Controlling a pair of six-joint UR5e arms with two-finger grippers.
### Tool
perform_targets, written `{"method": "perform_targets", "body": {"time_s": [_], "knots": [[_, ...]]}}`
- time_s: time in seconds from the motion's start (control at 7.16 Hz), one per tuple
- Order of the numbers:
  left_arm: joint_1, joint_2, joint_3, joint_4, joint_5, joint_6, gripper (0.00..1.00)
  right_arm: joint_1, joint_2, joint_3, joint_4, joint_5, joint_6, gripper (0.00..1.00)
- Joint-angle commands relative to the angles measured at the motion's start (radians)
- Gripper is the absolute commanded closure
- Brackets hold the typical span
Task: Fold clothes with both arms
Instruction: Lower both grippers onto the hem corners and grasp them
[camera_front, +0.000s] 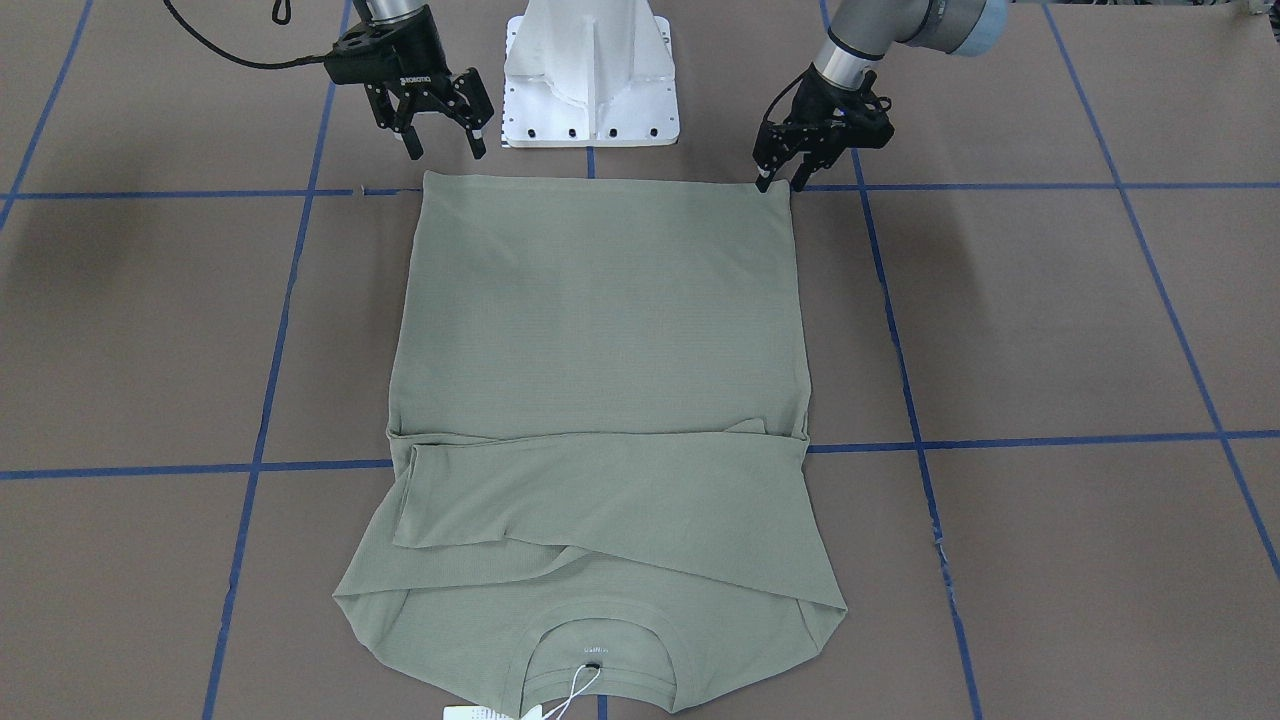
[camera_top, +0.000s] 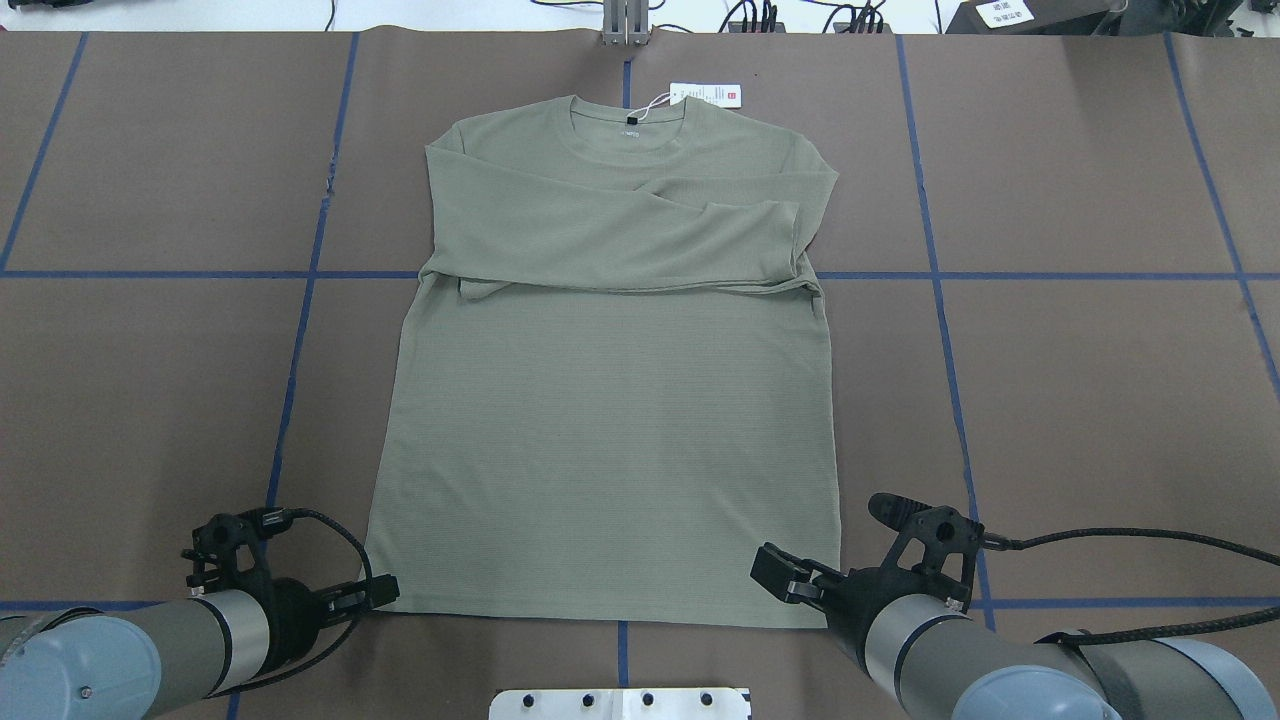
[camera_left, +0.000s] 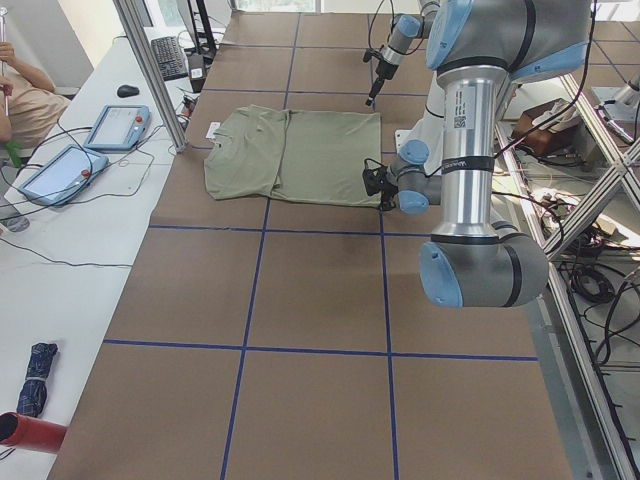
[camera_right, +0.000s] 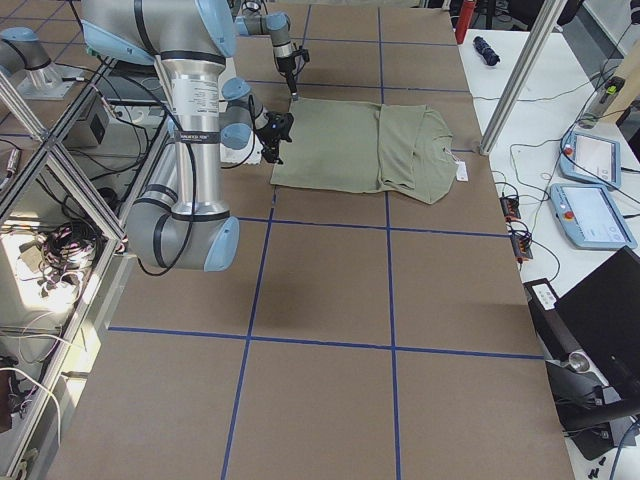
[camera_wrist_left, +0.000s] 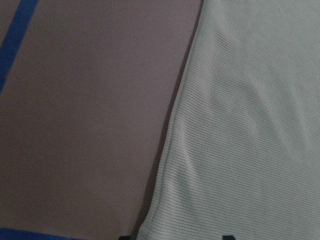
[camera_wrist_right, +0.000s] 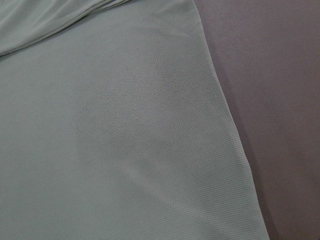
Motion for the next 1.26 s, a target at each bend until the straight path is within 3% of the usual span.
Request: {"method": "perform_targets", "body": {"time_s": [0.0, 0.28, 0.7, 0.98, 1.12], "knots": [[0.0, -0.004, 0.001, 0.0, 0.002, -0.004, 0.58, -0.009, 0.001, -0.001, 0.0, -0.015, 0.0, 0.0], [0.0, -0.004, 0.001, 0.0, 0.0, -0.004, 0.97, -0.013, -0.001, -0.002, 0.0, -0.018, 0.0, 0.0], [-0.005, -0.003, -0.024, 0.0, 0.002, -0.003, 1.0, -0.015, -0.001, -0.031, -0.006, -0.022, 0.02, 0.04], [-0.015, 0.008, -0.094, 0.002, -0.003, -0.001, 1.0, -0.047, -0.022, -0.048, -0.014, -0.026, 0.164, 0.05], [-0.017, -0.001, -0.099, 0.002, -0.006, 0.001, 1.0, -0.079, -0.048, -0.054, -0.017, -0.075, 0.199, 0.01]]}}
